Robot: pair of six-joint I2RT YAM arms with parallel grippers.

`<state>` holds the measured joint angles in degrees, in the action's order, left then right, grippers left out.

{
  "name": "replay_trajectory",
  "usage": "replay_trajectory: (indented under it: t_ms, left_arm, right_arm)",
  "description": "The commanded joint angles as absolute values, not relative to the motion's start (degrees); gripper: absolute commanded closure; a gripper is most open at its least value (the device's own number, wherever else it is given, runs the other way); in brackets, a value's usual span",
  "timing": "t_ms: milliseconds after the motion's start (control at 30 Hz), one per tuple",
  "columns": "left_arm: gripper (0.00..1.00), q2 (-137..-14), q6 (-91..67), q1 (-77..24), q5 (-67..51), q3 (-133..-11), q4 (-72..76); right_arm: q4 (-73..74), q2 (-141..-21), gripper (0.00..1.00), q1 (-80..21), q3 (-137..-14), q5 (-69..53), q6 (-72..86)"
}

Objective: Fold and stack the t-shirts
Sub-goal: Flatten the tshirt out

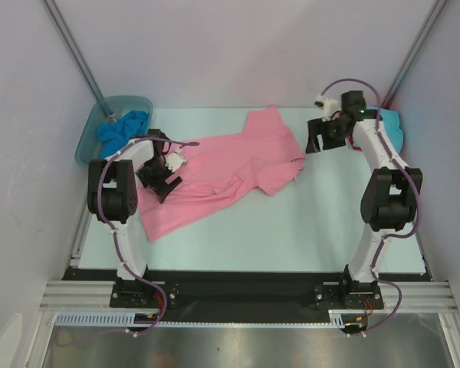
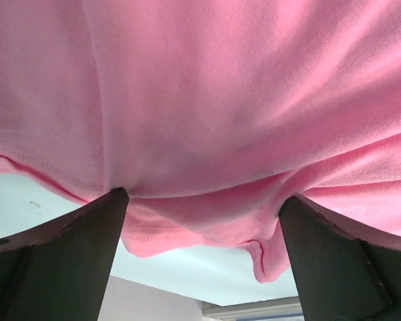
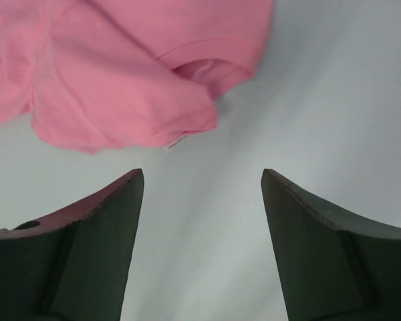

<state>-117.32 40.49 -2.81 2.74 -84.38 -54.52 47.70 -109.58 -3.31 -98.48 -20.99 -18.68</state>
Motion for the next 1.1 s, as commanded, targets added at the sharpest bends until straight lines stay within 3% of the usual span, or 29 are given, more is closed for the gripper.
replay_trajectory:
  t_ms: [0,133,333,833,1067]
  left_arm:
    - [0.01,-115.14,41.92,-2.55,1.85,-82.53,-46.58]
    - [0.0,-113.91,42.53,-2.55,1.41,-82.44,-46.58]
    - [0.0,-112.68,43.77,-2.55,0.97,-83.58,-46.49]
    - [0.01,-112.41,43.68,-4.66,-1.05,-84.37,-46.67]
    - [0.0,-112.15,43.42,-5.45,-1.41,-84.73,-46.58]
  right_arm:
    - [45.71,-112.66,0.24,5.26,-102.31,-36.09,-5.99]
    - [47.18,-119.24,0.37,8.87,-103.53,-40.85,-4.83]
    - [52.12,-123.92,0.43,8.79,-106.61,-49.82,-6.77]
    - [55.37,-131.04,0.49,8.44,-105.74,-57.57,-8.7]
    - [48.09,-130.44,0.53,7.74,-100.38,-58.1,-2.91]
